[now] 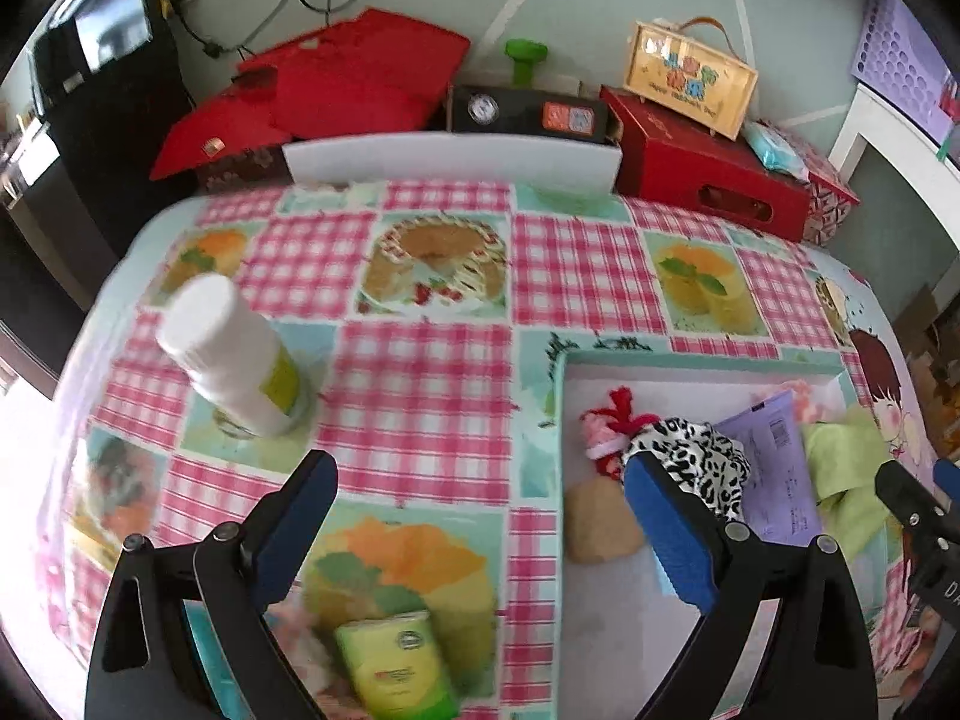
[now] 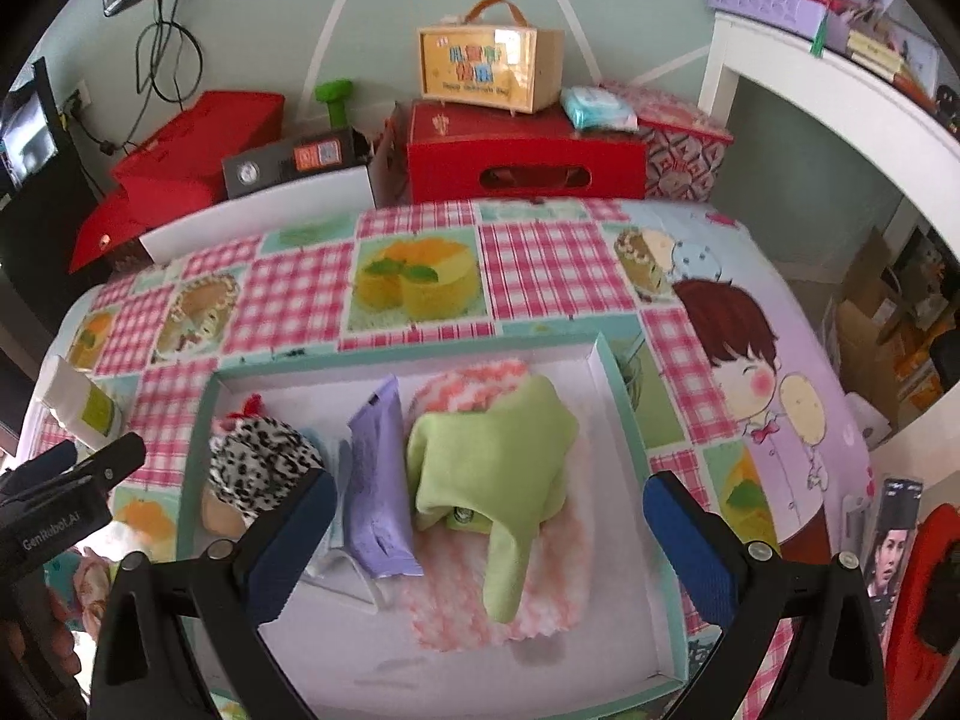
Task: Organize soft objects
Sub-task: 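Move both open tools back toward the remaining items beside the teal box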
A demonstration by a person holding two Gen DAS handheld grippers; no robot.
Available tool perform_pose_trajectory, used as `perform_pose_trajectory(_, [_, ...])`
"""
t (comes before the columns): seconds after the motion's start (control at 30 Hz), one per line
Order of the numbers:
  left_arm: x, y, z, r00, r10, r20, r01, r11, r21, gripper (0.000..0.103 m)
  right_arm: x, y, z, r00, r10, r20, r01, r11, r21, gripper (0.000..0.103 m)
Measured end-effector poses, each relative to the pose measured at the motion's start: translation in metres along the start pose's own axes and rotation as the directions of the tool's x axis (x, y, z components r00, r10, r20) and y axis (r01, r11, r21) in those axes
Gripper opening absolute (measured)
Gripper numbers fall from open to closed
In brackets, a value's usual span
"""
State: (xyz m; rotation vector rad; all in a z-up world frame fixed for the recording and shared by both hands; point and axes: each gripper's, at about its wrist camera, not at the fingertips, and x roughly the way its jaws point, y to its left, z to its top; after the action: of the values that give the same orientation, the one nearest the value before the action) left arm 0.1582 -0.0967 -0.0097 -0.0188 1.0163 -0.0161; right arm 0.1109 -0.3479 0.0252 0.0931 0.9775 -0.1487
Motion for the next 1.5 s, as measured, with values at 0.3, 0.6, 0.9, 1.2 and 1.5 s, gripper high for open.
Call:
perform_pose_trajectory(0.3, [-0.019,0.048,0.007,0.999,0.042,0.028,-0.04,0.997,-0.069,0.096,-0.007,0.011,0.003,1.0,0.004,0.018,-0.004,1.0,-0.019,0.103])
perform_pose_trajectory(0.6, [-0.02,0.106,0.003,0.996,0.088,-0.006,-0.088,0.973,-0.214,0.096,-0.004,0.061,-0.002,0.995,0.102,-0.002,-0.101,0.987,-0.127,0.103])
perform_pose_trajectory(0.9, [-0.029,0.139,-0.003,0.995,0.102,-0.004,-0.099,0.949,-0.3,0.096,-0.003,0.108,-0.014,0.987,0.159,-0.029,-0.162,0.959,-0.233,0.103])
perform_pose_trajectory(1.2, [-0.05,0.151,-0.009,0.993,0.111,0.034,-0.093,0.933,-0.347,0.096,0.0,0.139,-0.023,0.977,0.208,-0.057,-0.215,0.931,-0.295,0.103])
perform_pose_trajectory(1.5, [-0.071,0.136,-0.03,0.992,0.09,0.092,-0.052,0.934,-0.353,0.096,-0.009,0.155,-0.033,0.956,0.29,-0.043,-0.287,0.895,-0.341,0.103])
